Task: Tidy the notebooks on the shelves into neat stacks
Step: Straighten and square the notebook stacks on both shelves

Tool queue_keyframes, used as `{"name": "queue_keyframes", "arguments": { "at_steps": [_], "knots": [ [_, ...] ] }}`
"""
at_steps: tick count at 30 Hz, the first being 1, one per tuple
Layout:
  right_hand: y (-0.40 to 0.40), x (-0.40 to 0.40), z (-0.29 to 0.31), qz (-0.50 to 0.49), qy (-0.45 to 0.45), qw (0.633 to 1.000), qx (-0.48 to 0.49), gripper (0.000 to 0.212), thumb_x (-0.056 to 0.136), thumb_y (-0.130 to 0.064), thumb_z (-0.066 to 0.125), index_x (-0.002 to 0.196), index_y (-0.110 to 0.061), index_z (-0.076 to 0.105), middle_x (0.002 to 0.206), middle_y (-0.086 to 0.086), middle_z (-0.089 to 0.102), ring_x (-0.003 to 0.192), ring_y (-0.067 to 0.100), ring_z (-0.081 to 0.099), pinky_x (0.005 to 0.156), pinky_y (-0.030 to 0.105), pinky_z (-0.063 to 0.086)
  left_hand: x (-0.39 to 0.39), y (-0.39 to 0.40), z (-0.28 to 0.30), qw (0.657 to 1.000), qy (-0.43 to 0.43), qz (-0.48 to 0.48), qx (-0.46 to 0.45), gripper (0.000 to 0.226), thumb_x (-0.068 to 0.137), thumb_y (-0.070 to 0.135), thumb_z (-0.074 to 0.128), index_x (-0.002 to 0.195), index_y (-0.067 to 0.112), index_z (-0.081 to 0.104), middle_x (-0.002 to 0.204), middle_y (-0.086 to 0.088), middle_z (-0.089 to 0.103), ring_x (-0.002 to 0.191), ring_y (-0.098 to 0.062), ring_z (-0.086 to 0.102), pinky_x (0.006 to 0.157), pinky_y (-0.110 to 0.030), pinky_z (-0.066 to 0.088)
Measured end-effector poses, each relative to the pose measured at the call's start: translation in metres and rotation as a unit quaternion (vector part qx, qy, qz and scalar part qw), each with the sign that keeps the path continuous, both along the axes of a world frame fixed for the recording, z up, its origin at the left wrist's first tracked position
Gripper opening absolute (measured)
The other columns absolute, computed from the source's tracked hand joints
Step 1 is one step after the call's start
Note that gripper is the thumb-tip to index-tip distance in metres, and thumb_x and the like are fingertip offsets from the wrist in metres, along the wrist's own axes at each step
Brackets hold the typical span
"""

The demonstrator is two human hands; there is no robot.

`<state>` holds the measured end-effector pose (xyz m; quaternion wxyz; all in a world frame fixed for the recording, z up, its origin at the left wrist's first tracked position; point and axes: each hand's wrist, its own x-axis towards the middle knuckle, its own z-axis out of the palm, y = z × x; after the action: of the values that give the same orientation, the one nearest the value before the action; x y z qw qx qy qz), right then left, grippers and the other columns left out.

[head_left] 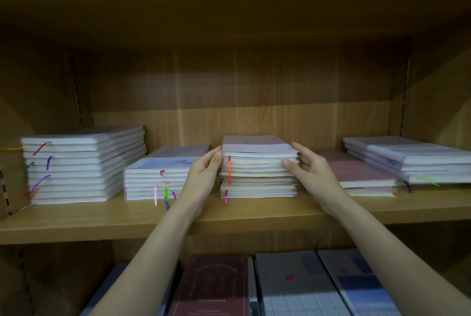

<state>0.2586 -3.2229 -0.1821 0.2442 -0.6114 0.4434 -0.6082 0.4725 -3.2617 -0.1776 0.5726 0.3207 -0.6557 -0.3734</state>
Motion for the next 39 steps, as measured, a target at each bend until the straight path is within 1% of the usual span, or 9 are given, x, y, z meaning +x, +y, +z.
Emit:
{"name": "queue_keyframes", "arguments": {
  "at_steps": [4,7,13,17,23,29,34,37,39],
  "knots": [
    [0.0,-0.001,0.001,-0.009,0.022,1.0,0.004,0.071,0.083,-0.019,0.068,0.144,-0.017,0.032,0.124,-0.006,0.05,0.105,0.0,0.049,0.085,0.011,0.039,0.002,0.004,-0.006,0.999,-0.027,-0.038,-0.02,0.036,0.093,0.01,0.052,0.123,0.029,0.047,0.106,0.022,0.061,0.096,0.013,0.058,0.076,-0.006,0.045],
    [-0.001,-0.002,-0.001,0.006,0.013,1.0,0.013,0.076,0.079,-0.016,0.072,0.144,-0.017,0.032,0.12,-0.01,0.051,0.095,-0.007,0.051,0.074,0.006,0.043,0.004,0.002,-0.01,0.999,-0.023,-0.045,-0.018,0.047,0.09,0.004,0.054,0.132,0.022,0.044,0.107,0.022,0.06,0.097,0.013,0.058,0.077,-0.006,0.045],
    [0.0,-0.001,-0.001,-0.017,0.034,0.999,0.003,0.078,0.075,-0.016,0.075,0.142,-0.016,0.035,0.108,-0.018,0.052,0.099,-0.004,0.052,0.089,0.015,0.039,0.005,0.002,-0.009,0.999,-0.025,-0.032,-0.021,0.049,0.09,0.003,0.055,0.136,0.014,0.043,0.109,0.018,0.06,0.105,0.004,0.056,0.083,-0.008,0.046],
    [0.001,0.001,-0.001,-0.043,0.061,0.997,-0.015,0.074,0.075,-0.017,0.076,0.139,-0.016,0.04,0.102,-0.023,0.052,0.093,-0.008,0.054,0.084,0.01,0.042,0.006,0.005,-0.01,0.999,-0.039,-0.023,-0.024,0.05,0.09,0.006,0.056,0.138,0.014,0.043,0.119,0.012,0.059,0.113,-0.001,0.054,0.089,-0.01,0.046],
    [0.003,0.004,0.001,-0.075,0.099,0.992,-0.018,0.076,0.073,-0.025,0.077,0.139,-0.015,0.04,0.111,-0.011,0.05,0.109,0.006,0.051,0.094,0.018,0.04,0.005,0.008,-0.009,0.997,-0.066,0.022,-0.046,0.045,0.092,0.011,0.055,0.136,0.015,0.046,0.114,0.015,0.059,0.109,0.0,0.055,0.09,-0.015,0.045],
    [0.008,0.008,0.0,-0.109,0.169,0.98,-0.009,0.091,0.072,-0.034,0.078,0.146,-0.014,0.028,0.12,-0.009,0.051,0.118,0.01,0.048,0.102,0.026,0.039,0.004,0.009,-0.012,0.983,-0.153,0.082,-0.067,0.052,0.085,0.011,0.065,0.134,0.018,0.049,0.118,0.004,0.063,0.113,-0.014,0.057,0.101,-0.039,0.044],
    [0.009,0.006,-0.002,-0.101,0.178,0.979,-0.023,0.075,0.074,-0.023,0.077,0.139,-0.018,0.039,0.103,-0.019,0.052,0.106,0.004,0.053,0.09,0.016,0.038,0.006,0.011,-0.012,0.979,-0.17,0.086,-0.067,0.049,0.088,0.008,0.061,0.135,0.016,0.048,0.115,0.011,0.059,0.117,-0.014,0.055,0.102,-0.033,0.042],
    [0.006,0.004,-0.003,-0.086,0.159,0.983,-0.013,0.075,0.074,-0.023,0.078,0.138,-0.019,0.04,0.107,-0.016,0.056,0.109,0.007,0.056,0.094,0.021,0.042,0.005,0.01,-0.013,0.97,-0.203,0.104,-0.087,0.047,0.09,0.012,0.059,0.135,0.018,0.047,0.124,0.001,0.06,0.119,-0.017,0.054,0.103,-0.038,0.042],
    [0.004,0.002,-0.003,-0.079,0.149,0.986,-0.003,0.073,0.073,-0.025,0.078,0.136,-0.021,0.041,0.111,-0.013,0.058,0.112,0.01,0.056,0.099,0.031,0.045,0.003,0.01,-0.013,0.964,-0.219,0.116,-0.099,0.047,0.091,0.014,0.057,0.136,0.018,0.047,0.123,0.0,0.061,0.117,-0.018,0.054,0.102,-0.036,0.042]
  ]
}}
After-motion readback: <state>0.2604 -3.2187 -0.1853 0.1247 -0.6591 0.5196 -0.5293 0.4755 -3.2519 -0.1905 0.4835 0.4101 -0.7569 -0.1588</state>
